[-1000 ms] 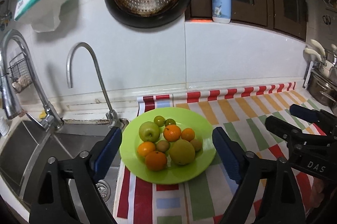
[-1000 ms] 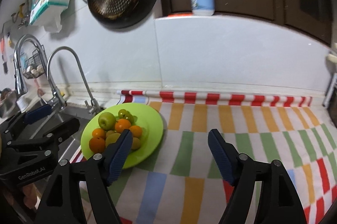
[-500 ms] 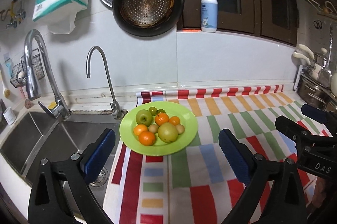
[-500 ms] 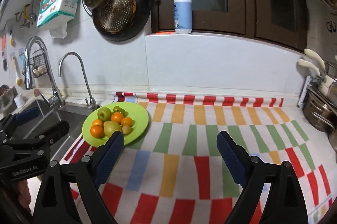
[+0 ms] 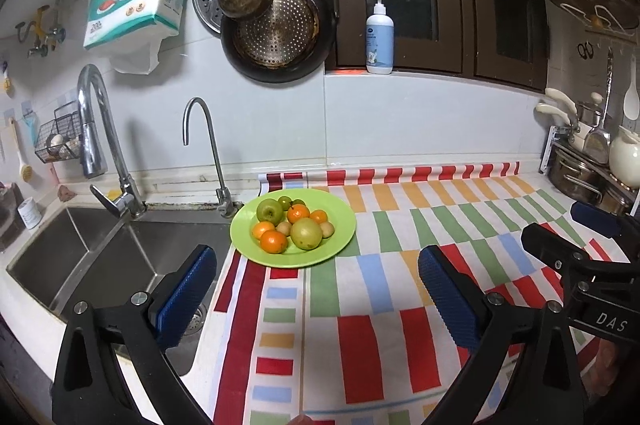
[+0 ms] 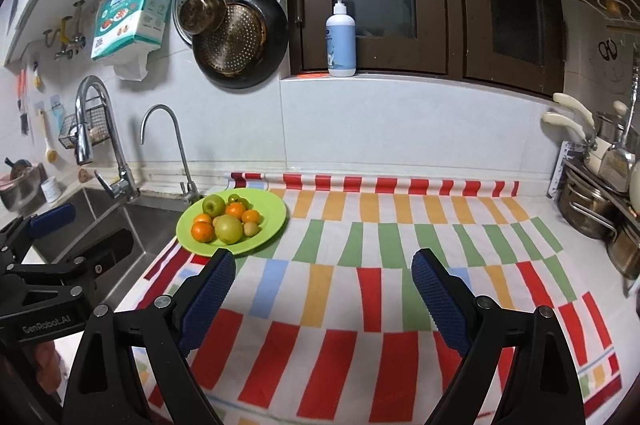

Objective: Organize fruits

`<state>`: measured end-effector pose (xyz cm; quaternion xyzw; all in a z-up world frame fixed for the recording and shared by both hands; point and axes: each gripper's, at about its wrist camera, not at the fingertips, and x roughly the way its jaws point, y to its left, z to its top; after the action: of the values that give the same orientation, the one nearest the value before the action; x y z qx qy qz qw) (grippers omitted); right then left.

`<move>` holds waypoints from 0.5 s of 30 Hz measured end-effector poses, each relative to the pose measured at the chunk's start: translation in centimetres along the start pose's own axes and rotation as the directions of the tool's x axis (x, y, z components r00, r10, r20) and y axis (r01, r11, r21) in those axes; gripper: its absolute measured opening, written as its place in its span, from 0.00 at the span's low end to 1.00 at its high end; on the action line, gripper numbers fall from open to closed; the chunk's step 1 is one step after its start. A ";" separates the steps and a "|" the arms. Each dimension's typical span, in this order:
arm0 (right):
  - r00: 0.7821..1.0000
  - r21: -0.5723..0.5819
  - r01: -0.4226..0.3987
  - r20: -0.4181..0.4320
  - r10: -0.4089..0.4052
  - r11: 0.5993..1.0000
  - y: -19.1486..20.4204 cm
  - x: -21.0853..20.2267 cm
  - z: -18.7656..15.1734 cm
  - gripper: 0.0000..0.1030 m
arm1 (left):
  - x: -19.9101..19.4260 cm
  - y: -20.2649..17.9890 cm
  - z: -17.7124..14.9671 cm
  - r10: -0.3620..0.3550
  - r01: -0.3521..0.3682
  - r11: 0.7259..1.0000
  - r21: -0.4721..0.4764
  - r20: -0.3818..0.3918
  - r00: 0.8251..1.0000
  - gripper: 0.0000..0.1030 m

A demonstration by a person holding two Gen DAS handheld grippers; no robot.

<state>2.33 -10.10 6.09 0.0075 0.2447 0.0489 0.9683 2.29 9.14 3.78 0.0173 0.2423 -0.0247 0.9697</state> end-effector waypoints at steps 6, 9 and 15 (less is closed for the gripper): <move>1.000 0.001 0.005 0.013 -0.005 1.000 -0.2 -2.4 -0.6 0.88 | -2.2 -0.5 -0.5 -0.003 0.003 1.000 0.004 0.014 1.000 1.00; 1.000 0.001 0.006 0.018 -0.006 1.000 -0.2 -3.5 -0.9 0.88 | -3.2 -0.5 -1.0 -0.006 0.006 1.000 0.000 0.016 1.000 1.00; 1.000 -0.002 0.010 0.024 -0.010 1.000 0.1 -5.4 -1.6 0.88 | -4.9 -0.6 -1.7 -0.014 0.014 1.000 0.001 0.020 1.000 1.00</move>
<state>-3.16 -10.58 7.21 0.0060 0.2330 0.0441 0.9714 -2.85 8.77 4.58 0.0157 0.2325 -0.0317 0.9719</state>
